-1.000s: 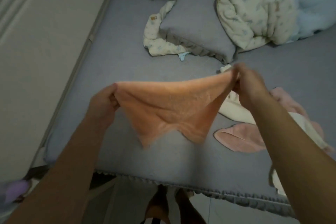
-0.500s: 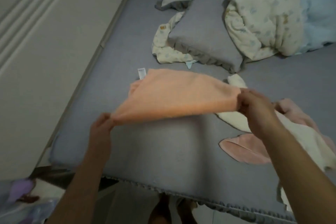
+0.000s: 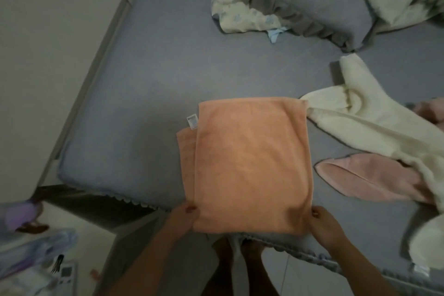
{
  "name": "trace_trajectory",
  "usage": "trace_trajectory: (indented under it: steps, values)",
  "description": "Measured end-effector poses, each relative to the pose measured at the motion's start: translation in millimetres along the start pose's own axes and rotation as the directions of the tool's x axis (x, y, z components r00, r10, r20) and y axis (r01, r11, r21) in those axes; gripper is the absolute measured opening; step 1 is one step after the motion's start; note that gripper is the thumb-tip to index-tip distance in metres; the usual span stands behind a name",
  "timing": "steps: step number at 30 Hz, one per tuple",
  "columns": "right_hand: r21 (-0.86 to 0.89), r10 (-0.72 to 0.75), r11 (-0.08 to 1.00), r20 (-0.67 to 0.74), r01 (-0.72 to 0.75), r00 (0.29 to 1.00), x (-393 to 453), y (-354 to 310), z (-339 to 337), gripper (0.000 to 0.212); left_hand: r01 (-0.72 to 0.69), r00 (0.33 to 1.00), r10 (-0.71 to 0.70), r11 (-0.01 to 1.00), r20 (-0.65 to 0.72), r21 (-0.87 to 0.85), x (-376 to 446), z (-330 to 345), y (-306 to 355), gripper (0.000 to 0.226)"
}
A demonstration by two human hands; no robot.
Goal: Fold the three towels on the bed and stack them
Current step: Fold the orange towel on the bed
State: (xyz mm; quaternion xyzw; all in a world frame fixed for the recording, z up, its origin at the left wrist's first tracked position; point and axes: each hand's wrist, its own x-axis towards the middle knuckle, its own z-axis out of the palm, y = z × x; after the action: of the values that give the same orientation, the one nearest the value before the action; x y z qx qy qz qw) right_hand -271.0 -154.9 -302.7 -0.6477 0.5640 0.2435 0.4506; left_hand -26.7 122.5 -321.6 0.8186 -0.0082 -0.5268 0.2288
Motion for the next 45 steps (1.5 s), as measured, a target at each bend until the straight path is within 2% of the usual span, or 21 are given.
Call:
trace_trajectory:
  steps: [3,7,10,12,15,18,21,23,25,27,29,30,32,34,36,39,42,43,45]
  values:
    - [0.064,-0.009,0.998,-0.059,0.013,0.998,1,-13,-11,0.026,-0.062,0.995,0.063,0.998,-0.077,0.018,11,-15,34,0.032]
    - [0.065,-0.082,0.994,-0.127,0.091,0.989,13,-34,-32,0.029,-0.100,0.983,0.107,0.993,-0.150,0.055,30,-32,84,0.034]
    - [0.066,-0.126,0.988,-0.184,0.140,0.975,34,-51,-43,0.027,-0.231,0.941,0.226,0.973,-0.252,0.012,53,-38,124,0.014]
    - [0.098,-0.117,0.985,-0.198,0.139,0.973,52,-66,-48,0.030,-0.317,0.910,0.306,0.948,-0.280,0.005,76,-41,144,0.012]
    - [0.117,-0.169,0.973,-0.219,0.198,0.961,83,-93,-57,0.038,-0.257,0.898,0.214,0.964,-0.385,-0.064,112,-42,163,0.021]
    - [0.192,-0.212,0.942,-0.296,0.276,0.931,114,-123,-63,0.045,-0.314,0.851,0.203,0.936,-0.485,-0.160,140,-41,175,0.022]
    - [0.189,-0.255,0.920,-0.379,0.345,0.889,128,-151,-64,0.030,-0.255,0.844,0.173,0.962,-0.507,-0.096,154,-47,176,0.030]
    - [0.176,-0.291,0.906,-0.405,0.386,0.867,126,-165,-64,0.021,-0.206,0.849,0.127,0.973,-0.513,-0.101,151,-50,175,0.026]
    - [0.219,-0.298,0.881,-0.430,0.419,0.852,115,-171,-65,0.022,-0.265,0.839,0.133,0.947,-0.528,-0.182,133,-52,177,0.023]
    - [0.309,-0.287,0.844,-0.432,0.439,0.855,94,-168,-67,0.022,-0.317,0.834,0.085,0.883,-0.545,-0.347,109,-55,170,0.015]
    - [0.402,-0.293,0.803,-0.375,0.439,0.880,75,-160,-70,0.021,-0.284,0.901,0.002,0.757,-0.433,-0.588,85,-54,153,0.013]
    - [0.430,-0.300,0.795,-0.336,0.428,0.893,68,-154,-71,0.020,-0.243,0.933,-0.006,0.727,-0.360,-0.642,74,-52,143,0.013]
    - [0.452,-0.273,0.807,-0.285,0.380,0.919,64,-143,-71,0.020,-0.192,0.946,-0.004,0.797,-0.323,-0.573,64,-45,128,0.011]
    - [0.449,-0.228,0.827,-0.282,0.339,0.932,73,-134,-70,0.017,-0.177,0.906,-0.028,0.881,-0.422,-0.439,72,-46,132,0.018]
    - [0.454,-0.210,0.829,-0.286,0.325,0.935,86,-128,-70,0.014,-0.187,0.854,-0.016,0.923,-0.520,-0.335,97,-50,150,0.021]
    - [0.423,-0.204,0.852,-0.277,0.309,0.939,107,-128,-68,0.019,-0.212,0.834,0.096,0.965,-0.543,-0.157,138,-51,177,0.022]
    - [0.404,-0.209,0.859,-0.286,0.315,0.935,114,-133,-64,0.030,-0.261,0.845,0.247,0.965,-0.475,0.037,152,-48,193,0.020]
    - [0.388,-0.216,0.863,-0.297,0.324,0.930,112,-136,-62,0.032,-0.282,0.842,0.267,0.959,-0.468,0.040,147,-49,197,0.017]
    - [0.385,-0.197,0.861,-0.351,0.333,0.915,104,-143,-63,0.030,-0.304,0.852,0.236,0.950,-0.467,-0.075,129,-54,197,0.006]
